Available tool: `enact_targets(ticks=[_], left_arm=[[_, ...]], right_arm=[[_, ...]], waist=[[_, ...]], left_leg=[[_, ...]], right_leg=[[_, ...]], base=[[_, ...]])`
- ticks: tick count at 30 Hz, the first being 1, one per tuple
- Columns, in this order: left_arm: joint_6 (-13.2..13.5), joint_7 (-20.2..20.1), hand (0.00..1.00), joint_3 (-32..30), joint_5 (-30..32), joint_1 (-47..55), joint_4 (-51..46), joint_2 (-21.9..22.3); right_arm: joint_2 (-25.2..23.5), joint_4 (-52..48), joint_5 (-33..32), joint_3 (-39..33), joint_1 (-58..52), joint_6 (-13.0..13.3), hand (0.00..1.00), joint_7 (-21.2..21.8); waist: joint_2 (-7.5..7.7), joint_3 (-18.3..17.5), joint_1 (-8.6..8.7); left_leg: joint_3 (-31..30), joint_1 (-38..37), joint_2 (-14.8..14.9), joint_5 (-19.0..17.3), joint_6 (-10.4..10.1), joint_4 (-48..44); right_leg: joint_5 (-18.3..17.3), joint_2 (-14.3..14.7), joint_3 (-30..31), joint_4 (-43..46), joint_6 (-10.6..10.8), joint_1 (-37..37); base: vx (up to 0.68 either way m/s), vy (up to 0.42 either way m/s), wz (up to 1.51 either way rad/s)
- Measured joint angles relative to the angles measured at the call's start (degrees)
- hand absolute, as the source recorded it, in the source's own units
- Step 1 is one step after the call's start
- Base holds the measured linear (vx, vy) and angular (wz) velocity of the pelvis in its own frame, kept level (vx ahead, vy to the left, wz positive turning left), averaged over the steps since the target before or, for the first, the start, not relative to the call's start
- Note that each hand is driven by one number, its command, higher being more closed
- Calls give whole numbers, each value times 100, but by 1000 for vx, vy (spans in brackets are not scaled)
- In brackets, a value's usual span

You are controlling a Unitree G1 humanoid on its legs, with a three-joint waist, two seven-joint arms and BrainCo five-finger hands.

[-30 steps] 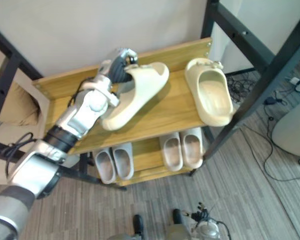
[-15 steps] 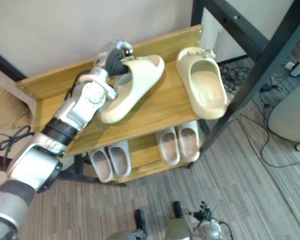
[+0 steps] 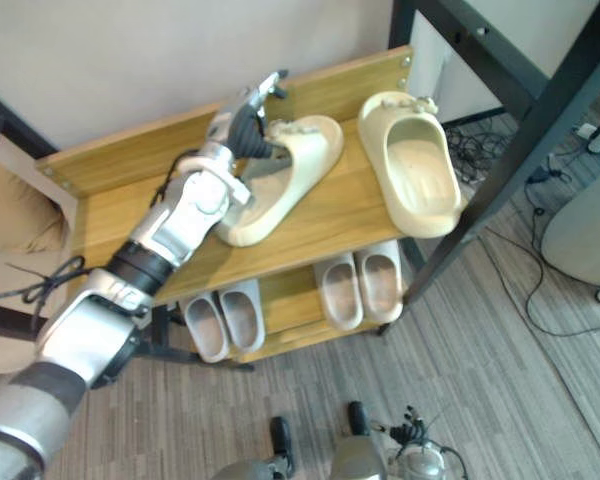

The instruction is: Organize the slippers on the shoe rack

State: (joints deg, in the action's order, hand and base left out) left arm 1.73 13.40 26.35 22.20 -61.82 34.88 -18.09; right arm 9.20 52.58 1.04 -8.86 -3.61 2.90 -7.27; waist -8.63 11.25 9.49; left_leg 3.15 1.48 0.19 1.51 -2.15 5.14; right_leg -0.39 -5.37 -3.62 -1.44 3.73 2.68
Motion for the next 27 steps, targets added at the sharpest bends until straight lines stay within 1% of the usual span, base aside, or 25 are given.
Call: enact_targets(ticks=[3, 9, 16, 19, 22, 23, 25, 27], left_arm=[[4, 5, 0, -2, -61, 121, -5, 55], [13, 11, 0, -49, -227, 197, -277, 126], [53, 29, 0, -87, -579, 307, -1002, 115], [87, 44, 0, -232, -791, 536, -1334, 106], [185, 100, 0, -482, -1085, 842, -1776, 100], [255, 115, 0, -546, -1328, 1028, -2019, 102], [299, 107, 0, -565, -1534, 1201, -2214, 105], [424, 102, 0, -693, -1974, 1609, -2446, 100]], right_arm=[[8, 2, 1, 8, 12, 1, 0, 1], [38, 4, 4, 17, 8, 5, 0, 1], [54, 8, 11, 116, 15, 3, 0, 10], [57, 19, 14, 131, 14, 3, 0, 11], [94, 35, 18, 214, 13, 2, 0, 14], [115, 59, 23, 241, 12, 1, 0, 17], [125, 85, 27, 241, 8, -4, 0, 18], [190, 90, 79, 279, 8, -11, 0, 41]], waist=[[-7, 3, -8], [-12, 2, -20], [-20, -3, -45], [-23, -6, -55], [-30, -11, -102], [-35, -16, -134], [-42, -20, -143], [-41, -23, -188]], left_leg=[[-70, -27, 25, 2, -4, 0], [-76, -26, 29, 3, -2, 10], [-163, -29, 23, 5, 1, -11], [-206, -55, 21, 5, 1, -24], [-234, -58, 20, 15, 11, -31], [-271, -59, 14, 26, 23, -32], [-340, -60, 7, 44, 24, -32], [-411, -64, 8, 69, 17, -29]], right_leg=[[-4, 15, -123, -31, -9, -92], [1, -12, -93, -34, -1, -77], [2, -19, -172, -44, 0, -136], [2, -20, -213, -60, 0, -200], [2, -21, -246, -62, -1, -225], [2, -25, -273, -62, 0, -241], [1, -33, -348, -63, 1, -272], [1, -26, -443, -63, -1, -318]], base=[[-24, -16, 19], [-13, 0, -1], [4, -2, 6], [-12, -5, 8], [-41, -3, 7], [-36, -1, 12], [-32, -4, 19], [-35, -10, 19]])
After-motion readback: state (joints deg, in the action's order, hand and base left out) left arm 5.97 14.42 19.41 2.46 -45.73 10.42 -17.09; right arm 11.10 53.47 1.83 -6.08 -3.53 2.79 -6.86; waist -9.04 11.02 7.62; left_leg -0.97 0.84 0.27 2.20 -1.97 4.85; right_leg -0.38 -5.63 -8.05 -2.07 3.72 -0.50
